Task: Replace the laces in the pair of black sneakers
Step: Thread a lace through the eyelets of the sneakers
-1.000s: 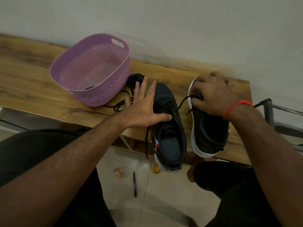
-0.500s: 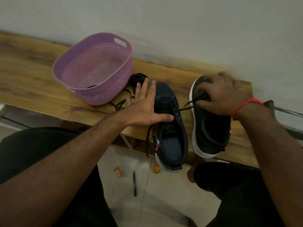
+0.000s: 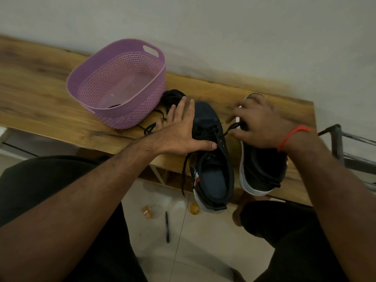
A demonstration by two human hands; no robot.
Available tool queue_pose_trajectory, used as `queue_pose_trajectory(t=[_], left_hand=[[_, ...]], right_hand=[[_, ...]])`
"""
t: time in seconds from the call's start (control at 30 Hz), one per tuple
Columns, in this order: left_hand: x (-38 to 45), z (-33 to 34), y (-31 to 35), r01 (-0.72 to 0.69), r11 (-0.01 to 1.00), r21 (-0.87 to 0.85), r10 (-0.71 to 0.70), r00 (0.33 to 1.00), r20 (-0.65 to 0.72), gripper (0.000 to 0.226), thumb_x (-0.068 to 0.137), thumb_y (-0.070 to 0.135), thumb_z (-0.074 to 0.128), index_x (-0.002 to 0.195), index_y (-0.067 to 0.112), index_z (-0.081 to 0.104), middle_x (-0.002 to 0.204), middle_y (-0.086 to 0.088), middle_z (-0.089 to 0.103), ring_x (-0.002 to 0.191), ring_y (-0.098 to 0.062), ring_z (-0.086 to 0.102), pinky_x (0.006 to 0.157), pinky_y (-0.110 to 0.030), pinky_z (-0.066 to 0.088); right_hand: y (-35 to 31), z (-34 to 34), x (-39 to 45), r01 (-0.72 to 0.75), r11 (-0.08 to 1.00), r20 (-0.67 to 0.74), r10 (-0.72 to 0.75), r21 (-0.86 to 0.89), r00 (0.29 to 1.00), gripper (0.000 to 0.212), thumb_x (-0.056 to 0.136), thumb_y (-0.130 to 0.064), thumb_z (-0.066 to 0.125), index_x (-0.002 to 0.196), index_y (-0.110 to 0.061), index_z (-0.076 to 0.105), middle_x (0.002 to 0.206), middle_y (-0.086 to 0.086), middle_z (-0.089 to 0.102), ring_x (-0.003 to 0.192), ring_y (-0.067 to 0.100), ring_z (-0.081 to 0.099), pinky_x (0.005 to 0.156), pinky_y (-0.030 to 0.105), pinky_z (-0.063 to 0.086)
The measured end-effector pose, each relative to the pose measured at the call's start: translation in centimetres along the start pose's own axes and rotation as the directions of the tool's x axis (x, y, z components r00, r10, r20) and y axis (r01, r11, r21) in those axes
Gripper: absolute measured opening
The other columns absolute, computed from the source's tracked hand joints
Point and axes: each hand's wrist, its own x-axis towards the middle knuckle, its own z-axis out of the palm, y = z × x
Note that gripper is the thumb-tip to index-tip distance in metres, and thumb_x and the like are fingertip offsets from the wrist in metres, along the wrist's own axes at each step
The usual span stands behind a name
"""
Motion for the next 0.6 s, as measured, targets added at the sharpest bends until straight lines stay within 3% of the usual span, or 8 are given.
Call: queue_pose_trajectory(t=[0.1, 0.2, 0.3, 0.37, 0.47, 0.53, 0.6], left_hand=[[0.0, -0.1, -0.2, 0.005, 1.0, 0.006, -0.005, 1.0, 0.008, 0.135, 0.069, 0.081, 0.063, 0.158, 0.026, -0.021, 0.163, 0.006, -0.035, 0.153, -0.027, -0.025, 0.12, -0.066, -0.003], [-0.1, -0.3, -0.2, 0.019, 1.0, -0.005, -0.019, 1.0, 0.015, 0.139, 0.059, 0.086, 0.057, 0.159, 0.027, -0.019, 0.164, 0.005, -0.033, 0.153, -0.027, -0.023, 0.119, -0.065, -0.003], [-0.2, -0.4, -0.1, 0.004, 1.0, -0.003, -0.004, 1.0, 0.01, 0.132, 0.068, 0.082, 0.062, 0.16, 0.029, -0.016, 0.165, 0.005, -0.031, 0.154, -0.028, -0.021, 0.118, -0.065, -0.003], [-0.1, -0.4, -0.3, -0.001, 1.0, -0.023, 0.001, 1.0, 0.011, 0.124, 0.068, 0.083, 0.061, 0.161, 0.032, -0.004, 0.167, 0.006, -0.02, 0.155, -0.028, -0.011, 0.119, -0.064, 0.004], [-0.2, -1.3, -1.0, 0.054, 0.995, -0.083, -0.054, 0.999, -0.001, 0.082, 0.079, 0.078, 0.058, 0.145, 0.036, 0.033, 0.157, 0.003, 0.018, 0.146, -0.026, 0.018, 0.115, -0.054, 0.027], [-0.4, -1.8, -1.6, 0.081, 0.993, -0.085, -0.081, 0.997, -0.001, 0.043, 0.089, 0.066, 0.059, 0.121, 0.037, 0.05, 0.142, -0.001, 0.034, 0.135, -0.024, 0.029, 0.109, -0.05, 0.036], [-0.6, -2.0, -1.8, 0.033, 0.997, -0.063, -0.032, 0.999, 0.009, 0.026, 0.09, 0.06, 0.063, 0.102, 0.037, 0.061, 0.129, 0.002, 0.043, 0.127, -0.021, 0.036, 0.107, -0.051, 0.04]], right_hand=[[-1.7, 0.5, 0.6, 0.078, 0.997, 0.047, -0.078, -0.008, 0.996, 0.012, 0.094, -0.045, 0.058, 0.102, -0.037, 0.061, 0.147, -0.006, 0.043, 0.145, 0.027, 0.017, 0.114, 0.056, 0.018], [0.8, -0.3, 0.3, -0.13, 0.986, -0.033, 0.127, -0.105, 0.991, 0.011, 0.092, -0.042, 0.058, 0.092, -0.032, 0.06, 0.129, 0.0, 0.054, 0.135, 0.032, 0.03, 0.109, 0.055, 0.027], [3.1, -1.2, -0.5, -0.292, 0.954, -0.093, 0.286, -0.067, 0.954, 0.011, 0.09, -0.041, 0.061, 0.096, -0.033, 0.064, 0.126, 0.003, 0.053, 0.131, 0.035, 0.03, 0.106, 0.054, 0.029], [2.7, -1.1, -0.4, -0.2, 0.979, -0.07, 0.197, -0.03, 0.978, 0.022, 0.089, -0.045, 0.062, 0.109, -0.036, 0.062, 0.136, 0.002, 0.048, 0.137, 0.035, 0.025, 0.109, 0.055, 0.027], [0.3, -0.5, 0.2, 0.041, 0.996, 0.01, -0.042, 0.074, 0.999, 0.031, 0.083, -0.062, 0.051, 0.106, -0.045, 0.058, 0.141, -0.003, 0.047, 0.142, 0.033, 0.024, 0.113, 0.058, 0.025], [-1.4, -0.1, 0.3, 0.071, 0.992, 0.029, -0.074, 0.106, 0.997, 0.022, 0.088, -0.057, 0.054, 0.101, -0.041, 0.061, 0.139, -0.007, 0.047, 0.143, 0.029, 0.021, 0.114, 0.055, 0.022], [-2.3, 0.4, 0.2, 0.082, 0.993, 0.023, -0.084, 0.085, 0.996, 0.017, 0.094, -0.046, 0.058, 0.105, -0.035, 0.063, 0.14, -0.006, 0.046, 0.144, 0.025, 0.017, 0.113, 0.054, 0.019]])
